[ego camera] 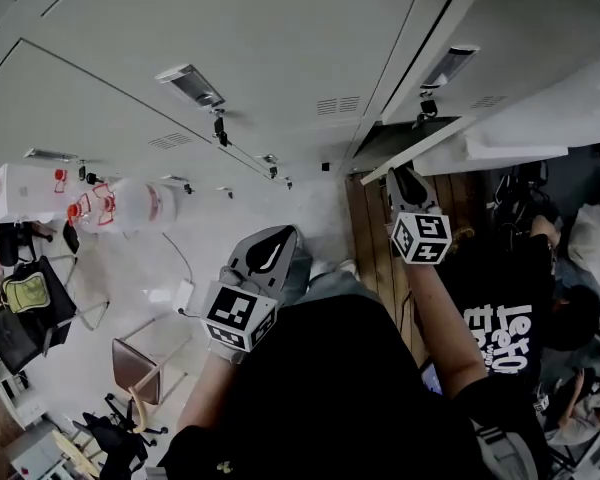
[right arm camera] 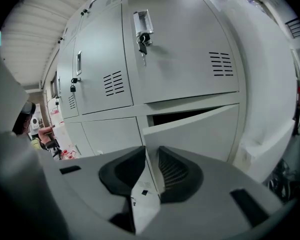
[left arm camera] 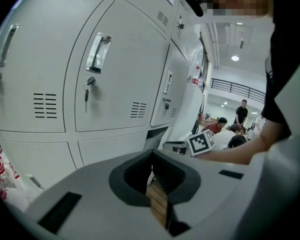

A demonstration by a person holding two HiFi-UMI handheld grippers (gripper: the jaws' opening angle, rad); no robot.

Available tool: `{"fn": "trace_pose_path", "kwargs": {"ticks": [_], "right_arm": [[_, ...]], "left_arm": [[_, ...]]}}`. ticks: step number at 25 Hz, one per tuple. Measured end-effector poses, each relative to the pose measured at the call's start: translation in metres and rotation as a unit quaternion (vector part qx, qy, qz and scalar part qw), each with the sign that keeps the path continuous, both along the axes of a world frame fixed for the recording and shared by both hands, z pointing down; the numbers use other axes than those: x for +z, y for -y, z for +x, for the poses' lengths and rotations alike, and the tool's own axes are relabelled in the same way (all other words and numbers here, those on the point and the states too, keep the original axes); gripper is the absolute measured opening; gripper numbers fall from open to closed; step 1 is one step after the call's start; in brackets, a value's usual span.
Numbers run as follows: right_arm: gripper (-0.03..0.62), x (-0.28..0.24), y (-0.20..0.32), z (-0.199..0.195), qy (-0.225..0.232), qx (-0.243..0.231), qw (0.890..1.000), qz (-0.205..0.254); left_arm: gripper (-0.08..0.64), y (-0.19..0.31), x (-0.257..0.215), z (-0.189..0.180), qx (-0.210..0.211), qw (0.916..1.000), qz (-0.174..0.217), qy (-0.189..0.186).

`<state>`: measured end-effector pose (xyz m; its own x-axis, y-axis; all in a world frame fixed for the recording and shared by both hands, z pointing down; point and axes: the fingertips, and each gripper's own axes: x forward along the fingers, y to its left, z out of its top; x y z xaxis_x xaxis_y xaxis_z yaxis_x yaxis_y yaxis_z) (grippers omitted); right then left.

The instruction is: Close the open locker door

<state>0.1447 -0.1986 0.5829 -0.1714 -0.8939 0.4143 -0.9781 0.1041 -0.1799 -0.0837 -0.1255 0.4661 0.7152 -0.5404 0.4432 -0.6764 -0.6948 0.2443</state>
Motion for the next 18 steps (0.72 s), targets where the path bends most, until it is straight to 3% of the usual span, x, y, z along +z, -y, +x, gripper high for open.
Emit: {"fn": "trace_pose_path", "kwargs": {"ticks": [18], "right_arm": [[0.1, 0.014, 0.084, -0.022, -0.029, -0.028, 0.999, 0.018]], "left_arm": [[0.023, 0.015, 0.015, -0.04, -0.042, 0.999, -0.008, 0.008]]}}
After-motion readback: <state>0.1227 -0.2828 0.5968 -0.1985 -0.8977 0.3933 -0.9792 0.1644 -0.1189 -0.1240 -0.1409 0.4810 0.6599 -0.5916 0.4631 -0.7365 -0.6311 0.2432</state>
